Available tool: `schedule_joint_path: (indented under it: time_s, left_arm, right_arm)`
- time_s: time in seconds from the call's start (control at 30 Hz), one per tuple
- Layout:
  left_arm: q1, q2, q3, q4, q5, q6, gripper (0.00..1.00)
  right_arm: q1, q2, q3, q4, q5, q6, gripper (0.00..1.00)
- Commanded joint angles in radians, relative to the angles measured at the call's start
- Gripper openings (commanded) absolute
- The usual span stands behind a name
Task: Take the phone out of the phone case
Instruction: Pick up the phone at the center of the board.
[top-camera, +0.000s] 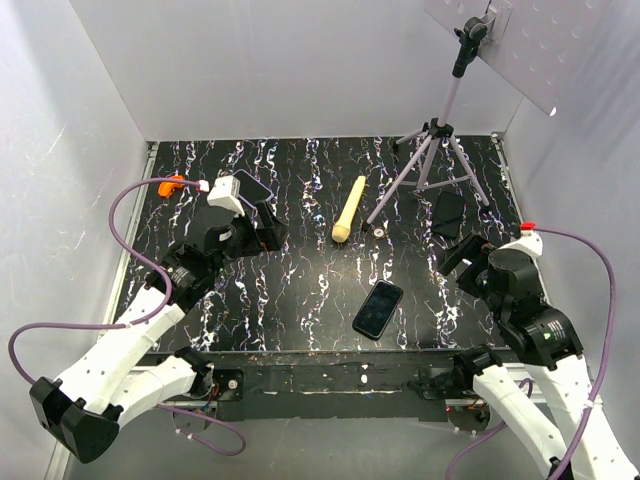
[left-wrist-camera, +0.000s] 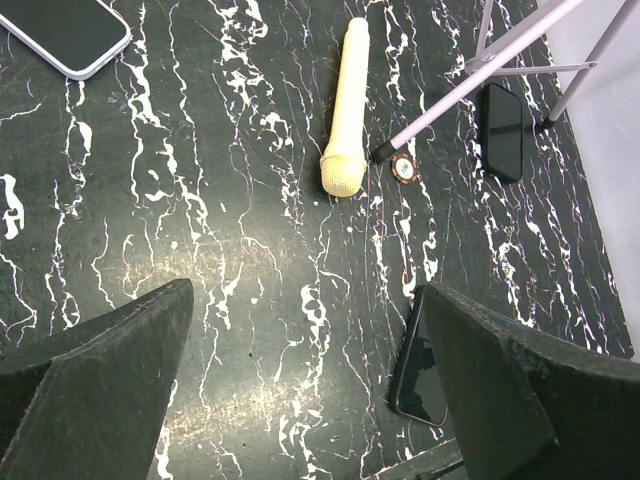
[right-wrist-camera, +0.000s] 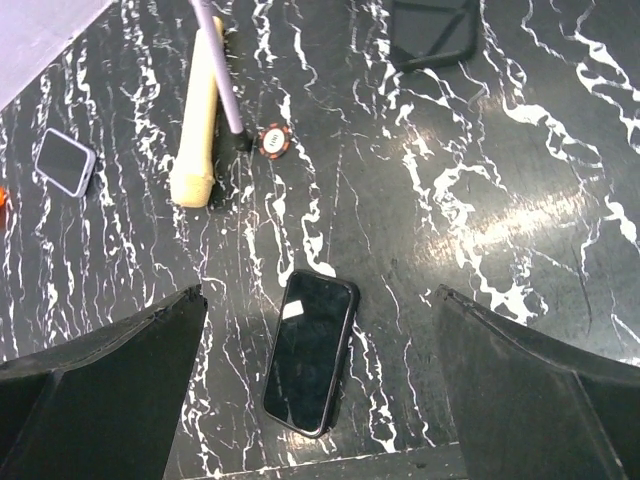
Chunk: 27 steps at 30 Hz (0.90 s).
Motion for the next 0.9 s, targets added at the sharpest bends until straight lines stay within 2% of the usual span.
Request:
schedule_joint_path:
  time_s: [0.0, 0.17, 0.3, 0.37, 0.47, 0.67, 0.87]
  left_arm:
    - [-0.003, -0.028, 0.028, -0.018, -0.027, 0.002, 1.0]
    - [-0.003, -0.015, 0.037, -0.036, -0.027, -0.017, 1.0]
    - [-0.003, -0.011, 0.038, -0.044, -0.006, -0.036, 1.0]
    - [-0.002, -0.011, 0.034, -0.044, 0.002, -0.043, 1.0]
    - [-0.003, -0.008, 0.032, -0.049, 0.005, -0.044, 1.0]
    - [-0.003, -0.009, 0.037, -0.061, 0.003, -0.033, 0.99]
    - [-0.003, -0.026, 0.031, -0.07, 0.002, -0.023, 1.0]
  right_arm:
    - [0.003, 0.059, 0.007, -0.052, 0.069, 0.12, 1.0]
    - [0.003, 0.317, 0.036, -0.121, -0.121, 0.166, 1.0]
    - [0.006, 0.548, 0.029, -0.081, -0.318, 0.177, 1.0]
    - [0.047, 0.675, 0.042, -0.073, -0.384, 0.192, 1.0]
    - [0.152, 0.817, 0.104, -0.095, -0.364, 0.242, 1.0]
    - [0.31, 0.967, 0.187, -0.107, -0.257, 0.416, 1.0]
    - [0.368, 1.043, 0.198, -0.119, -0.222, 0.522, 1.0]
